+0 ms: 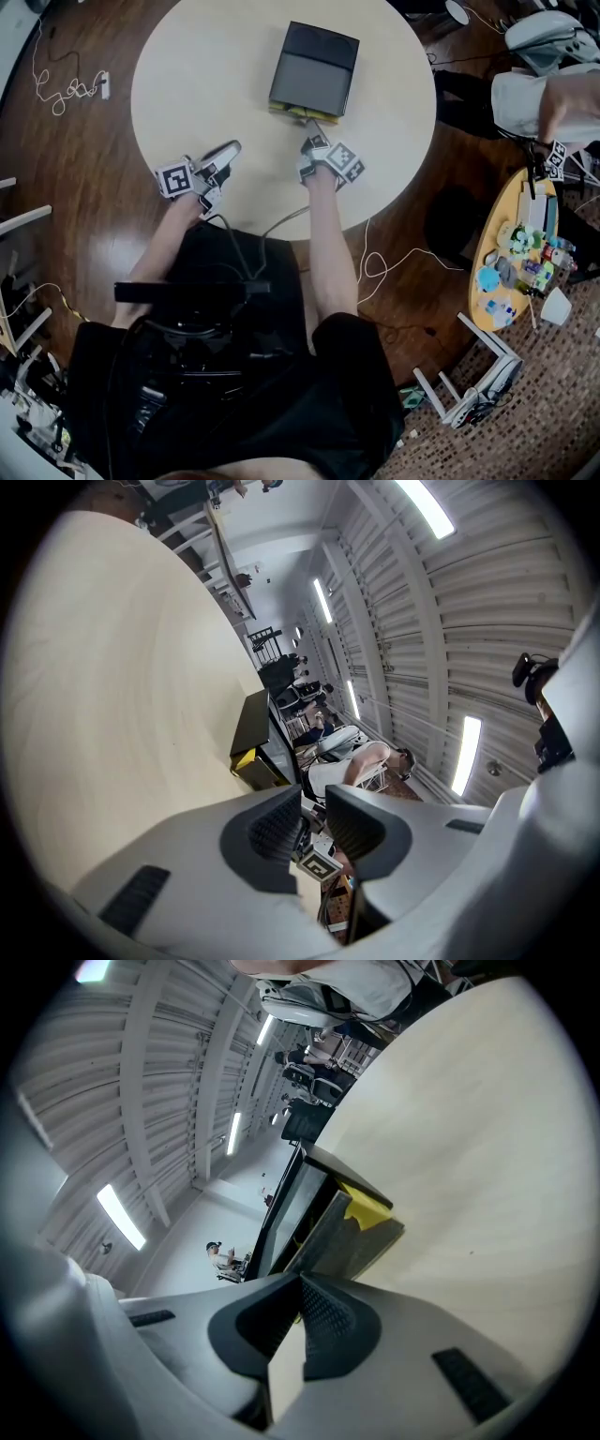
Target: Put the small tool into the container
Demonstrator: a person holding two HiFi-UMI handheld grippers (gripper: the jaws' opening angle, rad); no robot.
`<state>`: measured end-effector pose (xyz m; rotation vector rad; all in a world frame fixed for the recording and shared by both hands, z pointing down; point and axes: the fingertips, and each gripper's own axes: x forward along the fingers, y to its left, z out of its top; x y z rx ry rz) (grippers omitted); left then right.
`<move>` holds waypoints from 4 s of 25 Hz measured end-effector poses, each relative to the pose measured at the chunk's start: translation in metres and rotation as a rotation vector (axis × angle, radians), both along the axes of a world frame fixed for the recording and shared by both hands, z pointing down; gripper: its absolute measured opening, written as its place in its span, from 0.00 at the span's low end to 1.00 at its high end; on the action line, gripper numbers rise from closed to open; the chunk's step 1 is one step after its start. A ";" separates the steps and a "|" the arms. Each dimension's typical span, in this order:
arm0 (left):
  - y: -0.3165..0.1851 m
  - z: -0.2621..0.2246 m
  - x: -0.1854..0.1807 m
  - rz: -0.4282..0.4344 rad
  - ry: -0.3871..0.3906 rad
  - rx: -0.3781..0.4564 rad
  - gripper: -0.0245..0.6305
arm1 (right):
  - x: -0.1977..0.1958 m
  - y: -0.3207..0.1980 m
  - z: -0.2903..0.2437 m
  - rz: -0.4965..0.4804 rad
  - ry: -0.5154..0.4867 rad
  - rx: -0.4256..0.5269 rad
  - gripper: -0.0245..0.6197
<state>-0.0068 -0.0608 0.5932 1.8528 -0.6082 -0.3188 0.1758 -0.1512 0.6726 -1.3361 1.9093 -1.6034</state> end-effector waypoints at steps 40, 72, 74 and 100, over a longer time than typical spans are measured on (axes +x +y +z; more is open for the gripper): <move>0.025 -0.008 0.000 -0.037 -0.041 0.006 0.17 | -0.009 0.031 -0.021 -0.055 -0.181 0.082 0.01; 0.146 -0.081 -0.044 0.191 0.245 0.140 0.17 | -0.124 0.266 -0.184 0.034 -0.174 0.446 0.01; 0.148 -0.083 -0.047 0.182 0.252 0.141 0.17 | -0.128 0.270 -0.187 0.028 -0.172 0.453 0.00; 0.163 -0.083 -0.008 0.221 0.199 0.126 0.17 | -0.119 0.280 -0.177 0.001 -0.192 0.440 0.00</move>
